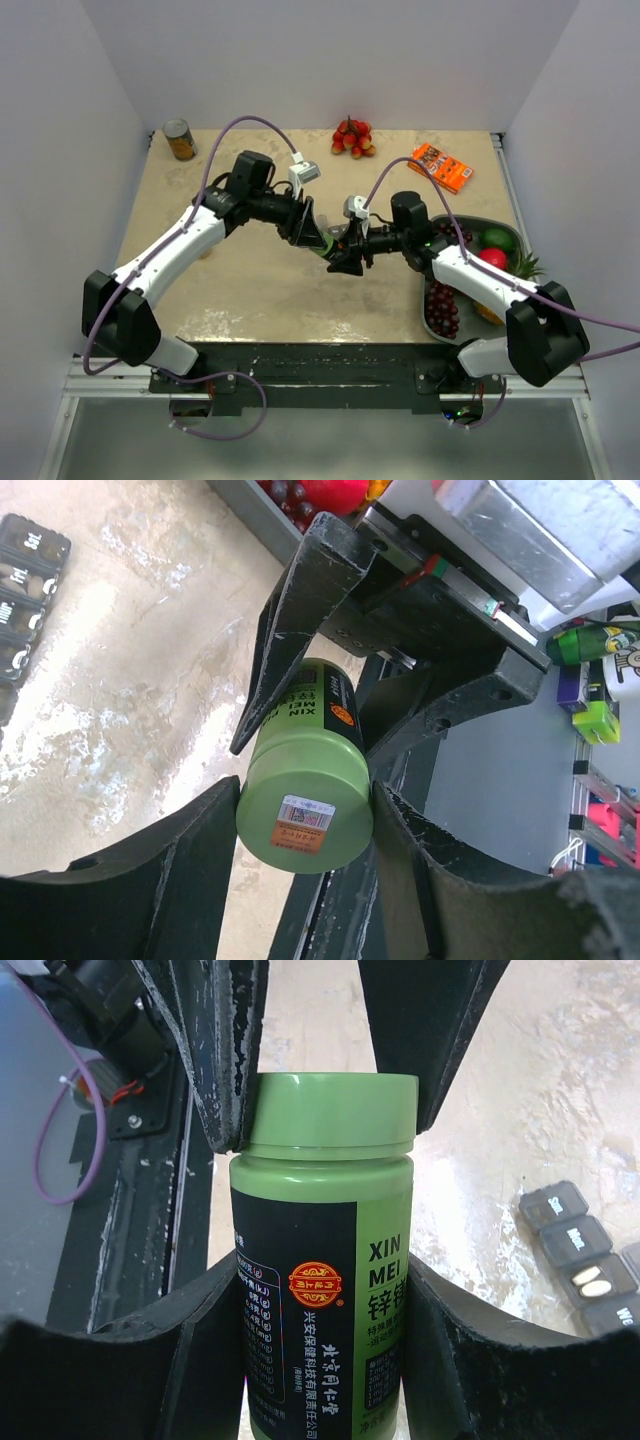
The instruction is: Sort the pills into containers
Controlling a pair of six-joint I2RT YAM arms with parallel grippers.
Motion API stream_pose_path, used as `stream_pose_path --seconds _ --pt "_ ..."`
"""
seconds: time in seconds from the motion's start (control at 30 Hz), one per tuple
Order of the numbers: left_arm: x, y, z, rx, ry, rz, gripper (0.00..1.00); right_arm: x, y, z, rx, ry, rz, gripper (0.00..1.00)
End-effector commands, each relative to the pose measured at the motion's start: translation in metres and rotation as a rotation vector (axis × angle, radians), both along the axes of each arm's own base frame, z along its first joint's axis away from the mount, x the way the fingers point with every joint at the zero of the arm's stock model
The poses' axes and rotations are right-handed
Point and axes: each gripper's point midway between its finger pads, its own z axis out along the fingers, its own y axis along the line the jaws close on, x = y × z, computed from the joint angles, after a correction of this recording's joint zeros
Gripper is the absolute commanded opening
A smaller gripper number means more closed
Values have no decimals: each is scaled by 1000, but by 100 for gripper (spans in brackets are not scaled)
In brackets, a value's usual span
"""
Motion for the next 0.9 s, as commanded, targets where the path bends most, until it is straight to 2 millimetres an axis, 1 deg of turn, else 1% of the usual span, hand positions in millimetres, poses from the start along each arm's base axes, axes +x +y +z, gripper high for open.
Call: stream_pose_path --seconds 0.0,0.07,0.1,0.2,0.33,0.37,0.6,0.73,0.87 --pt "-1 -3 4 13 -36 2 53 0 15 66 183 -203 92 0" --pt "3 -3 11 7 -59 30 60 1 15 66 182 -207 88 0" --pt "3 -1 18 0 -72 42 62 2 15 66 180 -205 89 0" --pt "6 2 22 14 -92 76 65 3 14 65 179 -204 84 0" --pt "5 9 11 61 -79 93 66 4 12 66 181 -207 81 0" --pt "4 11 5 75 -69 92 66 4 12 67 183 -208 81 0" --pt "2 21 0 87 -63 125 67 5 9 69 188 -212 77 0" --pt "5 29 -3 85 -54 148 67 4 8 70 190 -216 77 0" --pt "9 38 -9 95 -37 187 68 5 7 71 191 -220 76 0"
